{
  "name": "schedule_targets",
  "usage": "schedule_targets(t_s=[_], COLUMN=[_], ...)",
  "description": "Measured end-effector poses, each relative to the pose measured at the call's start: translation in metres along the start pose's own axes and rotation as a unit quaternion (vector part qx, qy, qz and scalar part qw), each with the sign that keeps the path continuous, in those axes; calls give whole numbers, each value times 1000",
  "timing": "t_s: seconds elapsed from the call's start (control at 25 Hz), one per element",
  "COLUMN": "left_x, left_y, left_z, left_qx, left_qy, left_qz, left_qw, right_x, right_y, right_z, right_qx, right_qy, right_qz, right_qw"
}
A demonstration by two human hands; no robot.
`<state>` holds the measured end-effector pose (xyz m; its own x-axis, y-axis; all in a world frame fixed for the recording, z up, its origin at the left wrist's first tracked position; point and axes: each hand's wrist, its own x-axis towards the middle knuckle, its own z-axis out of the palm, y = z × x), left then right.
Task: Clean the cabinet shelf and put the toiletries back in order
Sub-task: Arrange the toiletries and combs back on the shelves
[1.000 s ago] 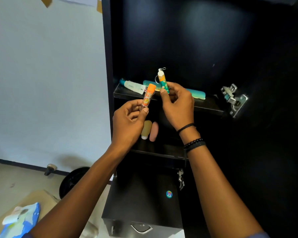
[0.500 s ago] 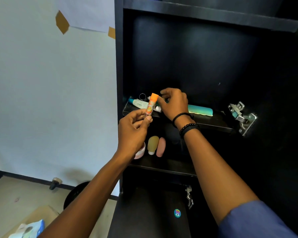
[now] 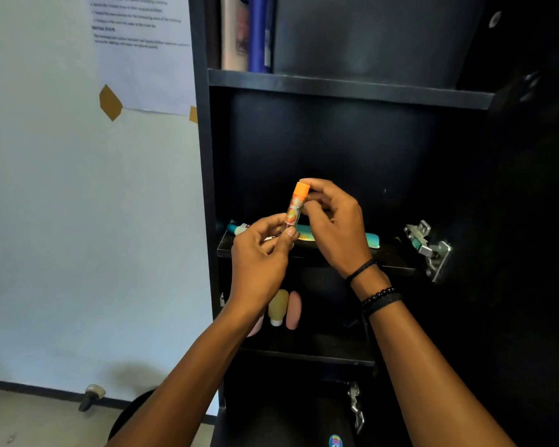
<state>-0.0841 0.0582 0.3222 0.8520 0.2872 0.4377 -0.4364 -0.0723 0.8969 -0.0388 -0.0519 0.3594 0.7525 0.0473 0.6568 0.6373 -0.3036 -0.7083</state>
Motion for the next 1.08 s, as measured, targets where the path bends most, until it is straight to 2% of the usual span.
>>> schedule_targets(t_s=[0.28,0.44,0.52,0.6,0.72,0.8,0.88,0.96,1.08], left_x=[15,45,71,102,141,158,163,166,168], left_y=[67,96,108,119,131,129,123,117,114], left_z=[16,15,10,3,-5,-10,-12,-13,-12], left_qx=[-35,52,128,199,350,474,542,559,554], left_qy=[-31,22,78,129,153,146,134,132,142], left_qz=[101,196,284,333,351,342,334,333,325], left_qw=[994,979,947,913,855,798,759,748,754], right_x=[19,49,70,91,122,142,161,175,191], right_y=[-57,-80,-89,-98,-107,-109,-106,-102,-100], right_z=[-38,-52,-56,-55,-48,-41,-34,-28,-22], right_qx=[64,71,72,67,38,-5,-65,-114,-163], right_qy=[18,67,94,104,111,117,109,100,90], right_qz=[-47,-81,-83,-82,-89,-82,-63,-48,-39], right_qw=[997,992,989,989,989,990,990,987,982])
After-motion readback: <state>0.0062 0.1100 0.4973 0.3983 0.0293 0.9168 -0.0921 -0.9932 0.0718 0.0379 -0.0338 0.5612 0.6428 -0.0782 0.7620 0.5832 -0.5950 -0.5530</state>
